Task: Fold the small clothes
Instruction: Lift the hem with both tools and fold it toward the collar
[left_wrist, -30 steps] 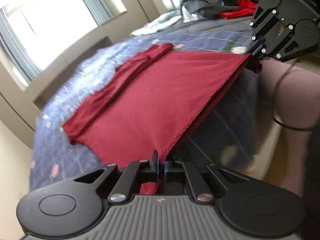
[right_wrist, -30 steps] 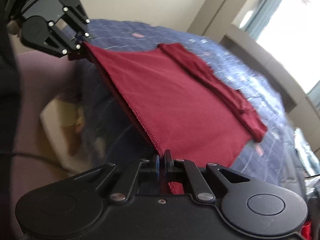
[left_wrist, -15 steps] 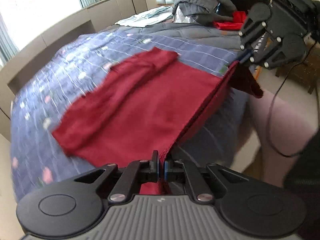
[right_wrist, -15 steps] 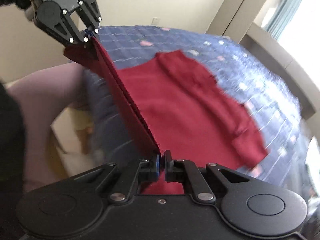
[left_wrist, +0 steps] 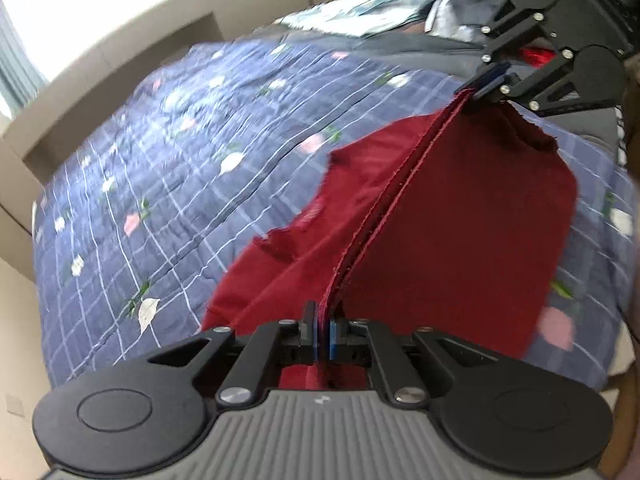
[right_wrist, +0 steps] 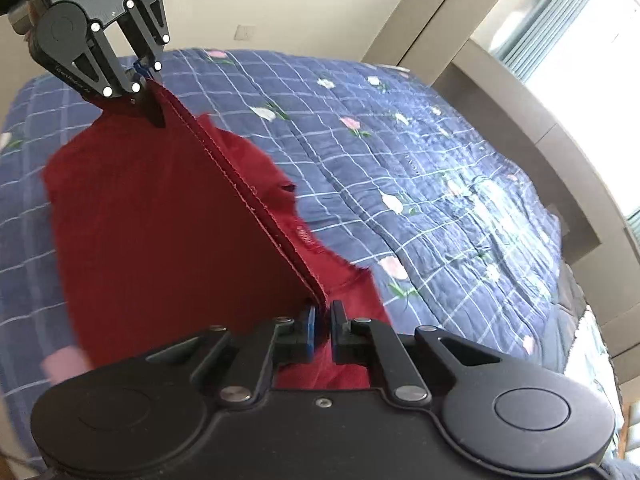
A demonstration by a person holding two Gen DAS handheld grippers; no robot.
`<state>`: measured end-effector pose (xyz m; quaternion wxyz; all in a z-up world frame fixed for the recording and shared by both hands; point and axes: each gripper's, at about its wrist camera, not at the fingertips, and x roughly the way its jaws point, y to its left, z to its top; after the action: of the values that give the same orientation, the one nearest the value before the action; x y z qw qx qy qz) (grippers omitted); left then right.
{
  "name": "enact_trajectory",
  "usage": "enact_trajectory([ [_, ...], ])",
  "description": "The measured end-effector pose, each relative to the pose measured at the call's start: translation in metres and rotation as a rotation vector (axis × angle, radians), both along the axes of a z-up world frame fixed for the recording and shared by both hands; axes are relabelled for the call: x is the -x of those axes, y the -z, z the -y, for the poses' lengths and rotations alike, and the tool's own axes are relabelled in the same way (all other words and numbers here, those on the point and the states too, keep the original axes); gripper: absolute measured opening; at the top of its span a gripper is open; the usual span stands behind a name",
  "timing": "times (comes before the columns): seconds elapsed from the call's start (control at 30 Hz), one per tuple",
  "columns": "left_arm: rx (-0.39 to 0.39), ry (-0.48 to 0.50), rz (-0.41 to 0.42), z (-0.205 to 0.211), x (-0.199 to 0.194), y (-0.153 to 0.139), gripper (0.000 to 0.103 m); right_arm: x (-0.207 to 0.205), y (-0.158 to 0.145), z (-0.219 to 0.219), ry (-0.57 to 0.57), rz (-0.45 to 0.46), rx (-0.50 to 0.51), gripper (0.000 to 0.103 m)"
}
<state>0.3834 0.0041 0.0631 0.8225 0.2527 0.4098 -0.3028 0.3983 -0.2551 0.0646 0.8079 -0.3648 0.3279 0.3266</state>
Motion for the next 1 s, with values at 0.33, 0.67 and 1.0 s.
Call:
enact_trajectory([
  [0.33, 0.018, -0.04, -0.064, -0.003, -0.115, 0.064, 0.005, -0.108, 0.072, 0.002, 0.095, -0.107, -0.028, 0.008],
  [0.67, 0.125, -0.179, -0.075, -0.018, -0.141, 0.093, 0.08, -0.127, 0.094, 0.059, 0.312, -0.161, -0.271, 0.063],
  [1.0, 0.367, -0.455, -0.072, -0.088, -0.118, 0.081, 0.09, -0.092, 0.107, 0.103, 0.49, -0.218, -0.501, 0.06],
])
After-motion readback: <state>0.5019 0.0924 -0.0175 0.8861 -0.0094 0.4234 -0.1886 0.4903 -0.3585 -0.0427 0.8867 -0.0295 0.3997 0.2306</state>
